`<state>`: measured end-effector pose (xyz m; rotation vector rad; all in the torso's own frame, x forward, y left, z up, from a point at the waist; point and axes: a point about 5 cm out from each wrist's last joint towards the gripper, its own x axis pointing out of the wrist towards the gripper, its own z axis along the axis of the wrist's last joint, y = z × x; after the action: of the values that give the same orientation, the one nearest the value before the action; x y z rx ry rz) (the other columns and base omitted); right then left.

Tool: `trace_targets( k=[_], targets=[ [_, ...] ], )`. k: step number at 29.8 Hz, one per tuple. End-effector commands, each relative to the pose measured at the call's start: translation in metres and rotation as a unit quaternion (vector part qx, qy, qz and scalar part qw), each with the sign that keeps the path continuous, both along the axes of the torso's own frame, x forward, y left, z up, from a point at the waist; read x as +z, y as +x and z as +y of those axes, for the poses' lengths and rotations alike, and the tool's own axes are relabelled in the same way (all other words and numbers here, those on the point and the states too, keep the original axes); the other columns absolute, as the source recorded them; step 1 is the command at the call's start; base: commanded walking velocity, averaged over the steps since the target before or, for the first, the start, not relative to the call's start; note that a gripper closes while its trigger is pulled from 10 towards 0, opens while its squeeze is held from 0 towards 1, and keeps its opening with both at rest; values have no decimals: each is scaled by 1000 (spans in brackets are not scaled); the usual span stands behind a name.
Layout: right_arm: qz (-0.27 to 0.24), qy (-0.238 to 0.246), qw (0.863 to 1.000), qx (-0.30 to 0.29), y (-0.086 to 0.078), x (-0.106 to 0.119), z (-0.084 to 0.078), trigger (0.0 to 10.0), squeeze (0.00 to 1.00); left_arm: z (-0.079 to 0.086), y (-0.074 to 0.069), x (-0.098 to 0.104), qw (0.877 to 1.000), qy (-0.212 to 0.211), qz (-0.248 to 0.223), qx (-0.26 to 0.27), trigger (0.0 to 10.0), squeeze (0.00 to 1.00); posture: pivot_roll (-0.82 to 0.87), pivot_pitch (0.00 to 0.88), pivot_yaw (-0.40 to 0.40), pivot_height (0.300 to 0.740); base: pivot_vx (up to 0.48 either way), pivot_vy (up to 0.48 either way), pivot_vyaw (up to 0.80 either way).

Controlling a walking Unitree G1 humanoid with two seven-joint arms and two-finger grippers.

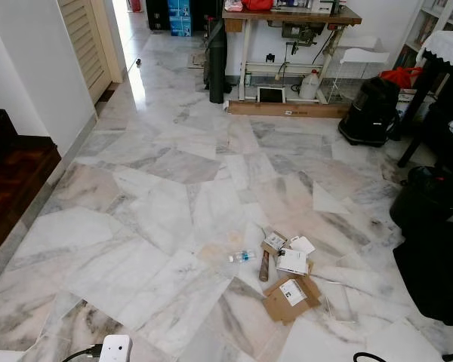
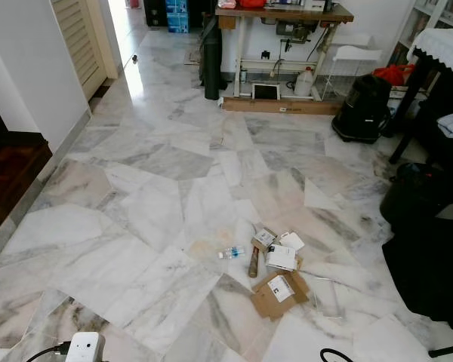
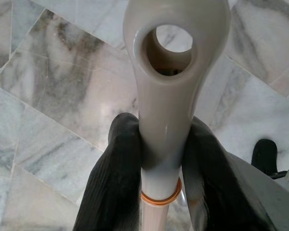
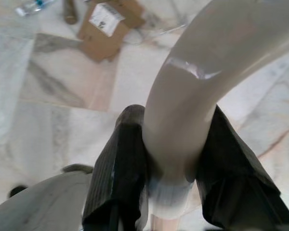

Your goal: Sweep floor

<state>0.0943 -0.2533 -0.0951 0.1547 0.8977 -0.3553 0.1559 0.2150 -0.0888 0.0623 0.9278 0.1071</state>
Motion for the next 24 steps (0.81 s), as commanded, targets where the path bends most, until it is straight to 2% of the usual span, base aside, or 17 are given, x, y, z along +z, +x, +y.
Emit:
trace_targets(
  k=[1, 3, 4, 6, 10, 12, 13, 17, 18, 19, 20, 22, 24],
  targets=[
    [14, -43, 999, 22, -3, 2, -7, 10000, 0, 6, -4, 0, 1000, 14, 0, 4, 10000, 0, -33, 0, -44, 740, 0, 0, 0],
    [16, -73, 997, 35, -2, 4, -9, 10000, 0, 12, -2, 3, 1000, 25, -9, 9, 10000, 0, -37, 0, -45, 740, 0, 0, 0],
    [13, -89, 995, 34, -1, 5, -11, 10000, 0, 18, 5, 8, 999, 32, -28, 17, 10000, 0, -35, 0, -47, 740, 0, 0, 0],
    [10, -101, 994, 38, 0, 6, -12, 10000, 0, 23, 11, 12, 998, 38, -43, 25, 10000, 0, -35, 0, -47, 740, 0, 0, 0],
    [-6, -126, 991, 46, 3, 9, -14, 10000, 0, 42, 34, 31, 992, 66, -104, 37, 10000, 0, -33, 0, -52, 740, 0, 0, 0],
    [-7, -131, 990, 45, 3, 10, -14, 10000, 0, 44, 37, 34, 990, 71, -112, 38, 10000, 0, -33, 0, -52, 740, 0, 0, 0],
    [-11, -151, 987, 48, 4, 11, -15, 10000, 0, 50, 44, 43, 986, 85, -137, 37, 10000, 0, -32, 0, -54, 740, 0, 0, 0],
    [-23, -175, 983, 49, 6, 14, -16, 10000, 0, 58, 55, 56, 978, 106, -175, 39, 10000, 0, -30, 0, -55, 740, 0, 0, 0],
    [-36, -186, 981, 45, 7, 16, -16, 10000, 0, 64, 64, 67, 970, 117, -209, 45, 10000, 0, -30, 0, -55, 740, 0, 0, 0],
    [-63, -206, 975, 52, 26, 24, -19, 10000, 0, 67, 68, 73, 966, 122, -225, 46, 10000, 0, -30, 0, -55, 740, 0, 0, 0],
    [-123, -239, 961, 62, 75, 48, -28, 10000, 0, 69, 74, 80, 960, 126, -244, 47, 10000, 0, -28, 0, -57, 740, 0, 0, 0],
    [-179, -261, 947, 62, 123, 79, -35, 10000, 0, 69, 80, 87, 956, 128, -261, 43, 10000, 0, -29, 0, -57, 740, 0, 0, 0],
    [-204, -273, 938, 62, 134, 91, -38, 10000, 0, 67, 86, 93, 951, 132, -277, 33, 10000, 0, -29, 0, -57, 740, 0, 0, 0]
  ],
)
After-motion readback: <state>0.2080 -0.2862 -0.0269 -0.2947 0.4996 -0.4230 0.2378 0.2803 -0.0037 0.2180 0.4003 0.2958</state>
